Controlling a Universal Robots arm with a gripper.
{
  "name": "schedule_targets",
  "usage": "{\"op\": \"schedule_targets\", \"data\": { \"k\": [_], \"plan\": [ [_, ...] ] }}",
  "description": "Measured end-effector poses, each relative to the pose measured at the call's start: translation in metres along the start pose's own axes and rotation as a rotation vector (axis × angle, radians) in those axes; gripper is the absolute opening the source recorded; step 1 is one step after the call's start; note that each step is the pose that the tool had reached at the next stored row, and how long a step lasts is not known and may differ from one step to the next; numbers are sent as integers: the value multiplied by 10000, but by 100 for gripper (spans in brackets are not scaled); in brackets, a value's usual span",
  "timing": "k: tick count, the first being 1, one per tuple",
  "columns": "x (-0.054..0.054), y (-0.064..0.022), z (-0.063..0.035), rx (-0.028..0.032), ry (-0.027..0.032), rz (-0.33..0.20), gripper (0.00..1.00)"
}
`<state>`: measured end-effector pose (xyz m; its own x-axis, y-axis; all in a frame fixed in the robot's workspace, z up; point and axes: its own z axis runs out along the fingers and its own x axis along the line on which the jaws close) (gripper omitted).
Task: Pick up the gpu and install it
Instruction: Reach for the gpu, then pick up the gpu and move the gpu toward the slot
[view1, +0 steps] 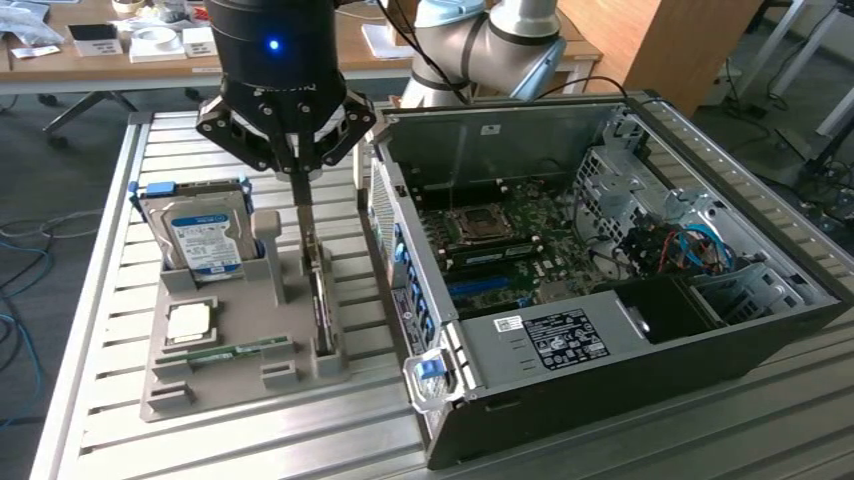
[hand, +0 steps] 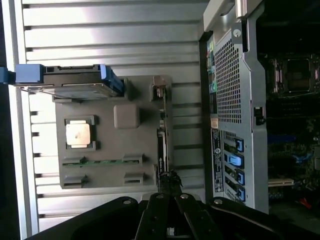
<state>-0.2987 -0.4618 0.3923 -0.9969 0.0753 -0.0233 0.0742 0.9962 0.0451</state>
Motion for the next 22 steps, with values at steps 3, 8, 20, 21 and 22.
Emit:
{"op": "schedule_targets", "data": {
  "k": [3, 8, 20, 21, 22],
  "plan": [
    [6, -7, 0, -1, 0, 1, 11],
    [6, -8, 0, 0, 0, 0, 11],
    [6, -8, 0, 0, 1, 0, 24],
    [6, -8, 0, 0, 0, 0, 29],
    [7, -8, 0, 0, 0, 1, 29]
  ]
}}
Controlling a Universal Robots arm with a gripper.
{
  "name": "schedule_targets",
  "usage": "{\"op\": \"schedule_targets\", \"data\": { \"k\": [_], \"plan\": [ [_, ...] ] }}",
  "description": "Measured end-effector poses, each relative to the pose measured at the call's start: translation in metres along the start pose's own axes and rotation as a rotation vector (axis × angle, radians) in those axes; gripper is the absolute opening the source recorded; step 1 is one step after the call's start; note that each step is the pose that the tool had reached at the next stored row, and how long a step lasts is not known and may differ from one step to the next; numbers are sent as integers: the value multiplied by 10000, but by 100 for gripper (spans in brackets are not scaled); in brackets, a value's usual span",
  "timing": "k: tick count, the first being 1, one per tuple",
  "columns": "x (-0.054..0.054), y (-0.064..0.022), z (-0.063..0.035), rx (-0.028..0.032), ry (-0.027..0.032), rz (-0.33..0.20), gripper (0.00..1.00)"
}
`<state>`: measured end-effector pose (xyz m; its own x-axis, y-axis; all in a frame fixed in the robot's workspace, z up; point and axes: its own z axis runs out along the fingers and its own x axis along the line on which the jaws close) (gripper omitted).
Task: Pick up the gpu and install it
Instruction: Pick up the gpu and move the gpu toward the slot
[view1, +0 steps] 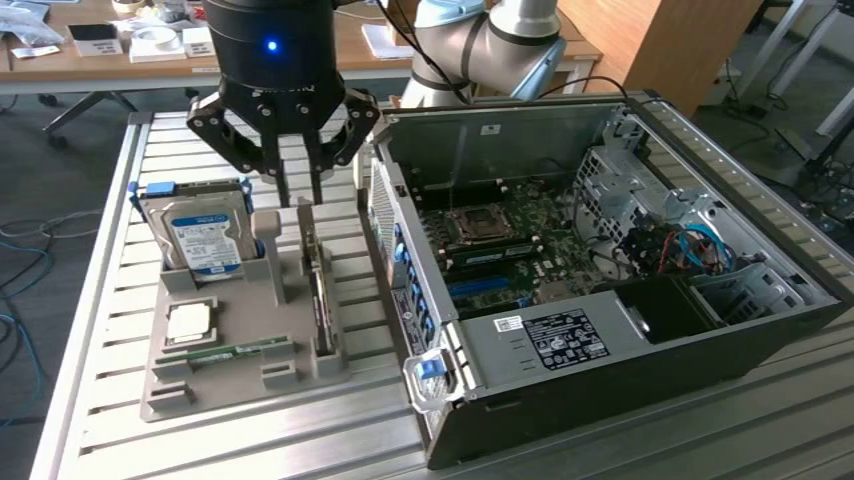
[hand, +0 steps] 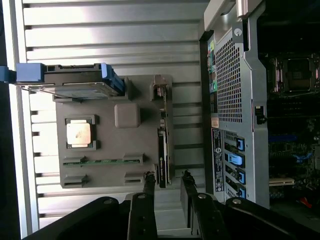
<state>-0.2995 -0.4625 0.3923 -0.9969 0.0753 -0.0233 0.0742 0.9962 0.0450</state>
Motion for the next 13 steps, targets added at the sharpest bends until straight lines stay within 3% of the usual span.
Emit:
{"op": "schedule_targets", "data": {
  "k": [1, 2, 13],
  "plan": [
    [0, 0, 0, 0, 0, -1, 29],
    [0, 0, 0, -1, 0, 0, 36],
    [-2, -3, 43, -1, 0, 0, 36]
  ]
}}
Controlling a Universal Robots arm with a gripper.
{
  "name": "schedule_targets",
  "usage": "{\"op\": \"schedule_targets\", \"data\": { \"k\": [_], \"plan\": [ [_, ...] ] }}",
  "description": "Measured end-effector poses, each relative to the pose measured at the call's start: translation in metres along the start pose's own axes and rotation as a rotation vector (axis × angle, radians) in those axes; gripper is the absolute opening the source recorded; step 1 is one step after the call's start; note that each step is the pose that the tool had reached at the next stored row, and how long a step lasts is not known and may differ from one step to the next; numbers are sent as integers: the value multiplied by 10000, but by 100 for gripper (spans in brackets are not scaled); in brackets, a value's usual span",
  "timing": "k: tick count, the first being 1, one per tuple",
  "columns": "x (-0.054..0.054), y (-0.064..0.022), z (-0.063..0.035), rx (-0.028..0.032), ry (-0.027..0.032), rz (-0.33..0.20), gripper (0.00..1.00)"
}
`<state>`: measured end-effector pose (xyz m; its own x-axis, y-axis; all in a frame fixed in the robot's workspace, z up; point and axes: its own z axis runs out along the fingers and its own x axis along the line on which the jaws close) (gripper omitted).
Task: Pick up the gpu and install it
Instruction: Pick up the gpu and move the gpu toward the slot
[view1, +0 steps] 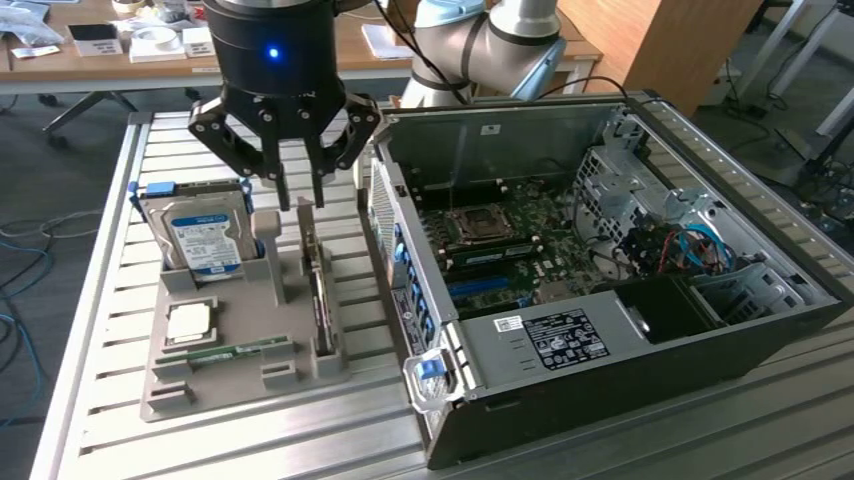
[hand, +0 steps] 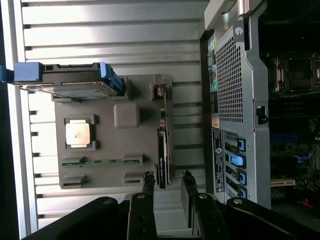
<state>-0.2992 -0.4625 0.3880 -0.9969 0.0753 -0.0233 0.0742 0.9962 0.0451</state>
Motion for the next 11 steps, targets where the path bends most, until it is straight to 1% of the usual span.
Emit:
{"op": "schedule_targets", "data": {
  "k": [4, 11],
  "plan": [
    [0, -2, 50, 0, 0, -1, 36],
    [0, -6, 59, -10, 1, -1, 36]
  ]
}}
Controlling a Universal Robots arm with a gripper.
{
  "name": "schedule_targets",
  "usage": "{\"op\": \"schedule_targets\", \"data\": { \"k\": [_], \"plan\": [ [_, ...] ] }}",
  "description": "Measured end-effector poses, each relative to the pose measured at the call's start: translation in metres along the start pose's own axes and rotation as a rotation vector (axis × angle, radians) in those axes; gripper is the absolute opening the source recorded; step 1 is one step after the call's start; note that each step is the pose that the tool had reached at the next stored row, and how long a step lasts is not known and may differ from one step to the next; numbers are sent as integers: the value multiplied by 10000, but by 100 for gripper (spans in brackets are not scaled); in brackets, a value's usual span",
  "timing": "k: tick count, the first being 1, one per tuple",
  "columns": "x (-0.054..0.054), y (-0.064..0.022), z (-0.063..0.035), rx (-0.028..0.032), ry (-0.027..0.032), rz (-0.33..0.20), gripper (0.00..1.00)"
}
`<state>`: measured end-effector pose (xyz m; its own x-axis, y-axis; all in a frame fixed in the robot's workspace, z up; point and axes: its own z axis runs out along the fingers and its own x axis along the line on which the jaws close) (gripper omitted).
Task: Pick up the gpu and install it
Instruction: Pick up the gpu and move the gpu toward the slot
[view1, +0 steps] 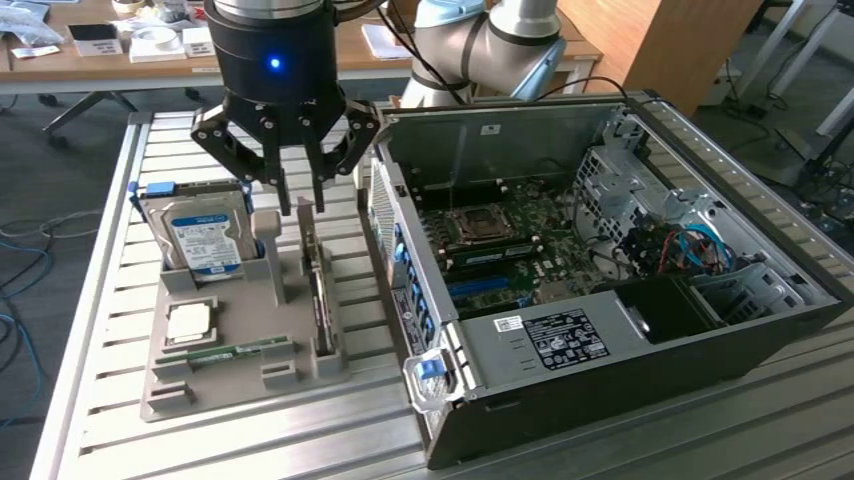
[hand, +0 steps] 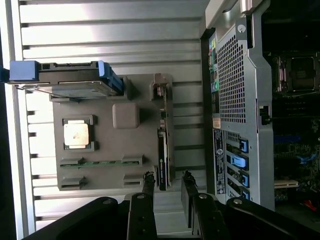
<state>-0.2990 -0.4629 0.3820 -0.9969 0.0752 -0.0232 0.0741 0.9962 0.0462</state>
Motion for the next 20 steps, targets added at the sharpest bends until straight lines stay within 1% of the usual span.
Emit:
{"op": "schedule_targets", "data": {
  "k": [4, 9, 20],
  "plan": [
    [0, -12, 3, 0, 0, 2, 36],
    [0, -15, 43, 2, 1, 0, 36],
    [1, -16, 62, 2, 0, 1, 36]
  ]
}}
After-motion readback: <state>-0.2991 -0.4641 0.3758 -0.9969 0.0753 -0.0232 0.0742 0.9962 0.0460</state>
